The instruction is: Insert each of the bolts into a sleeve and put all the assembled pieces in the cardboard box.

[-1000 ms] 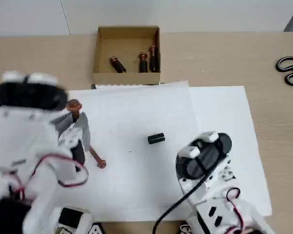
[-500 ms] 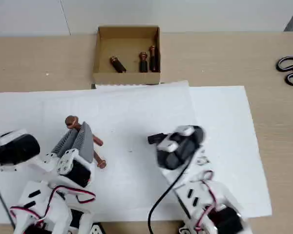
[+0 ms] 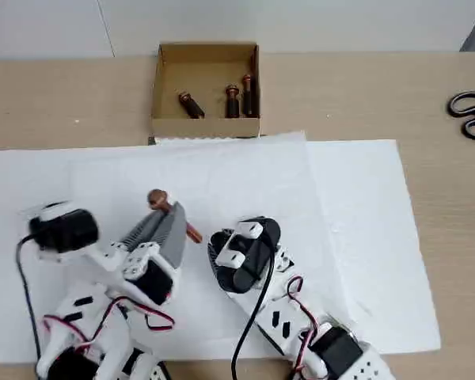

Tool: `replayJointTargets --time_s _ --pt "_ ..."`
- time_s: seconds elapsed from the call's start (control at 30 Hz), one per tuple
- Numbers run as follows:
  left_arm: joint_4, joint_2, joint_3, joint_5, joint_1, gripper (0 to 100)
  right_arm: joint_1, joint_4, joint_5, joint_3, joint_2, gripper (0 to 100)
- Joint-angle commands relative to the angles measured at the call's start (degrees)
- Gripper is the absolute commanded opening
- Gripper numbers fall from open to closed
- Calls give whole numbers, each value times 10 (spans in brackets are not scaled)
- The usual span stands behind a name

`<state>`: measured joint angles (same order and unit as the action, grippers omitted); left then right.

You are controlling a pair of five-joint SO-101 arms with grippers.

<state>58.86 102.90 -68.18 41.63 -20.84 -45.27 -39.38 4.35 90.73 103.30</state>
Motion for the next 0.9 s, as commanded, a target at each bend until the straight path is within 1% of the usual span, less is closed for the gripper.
replayJointTargets --time_s 0.0,0.1,0.27,0.37,0.57,0.77,0.87 --pt "-20 4 -9 4 -24 6 -10 17 -6 -10 6 3" --pt "-34 4 -22 2 -31 6 -16 14 -6 -21 6 3" --pt "-89 4 -54 -45 -31 6 -16 0 -6 -38 6 3" --pt "-110 4 -67 -47 -31 6 -16 -21 -6 -53 6 3" --pt "-112 3 -88 -47 -32 6 -16 -49 -6 -86 6 3" --pt "-112 3 -92 -47 -32 6 -16 -51 -6 -91 6 3" --pt "-110 3 -92 -46 -53 6 -16 -49 -7 -89 6 3"
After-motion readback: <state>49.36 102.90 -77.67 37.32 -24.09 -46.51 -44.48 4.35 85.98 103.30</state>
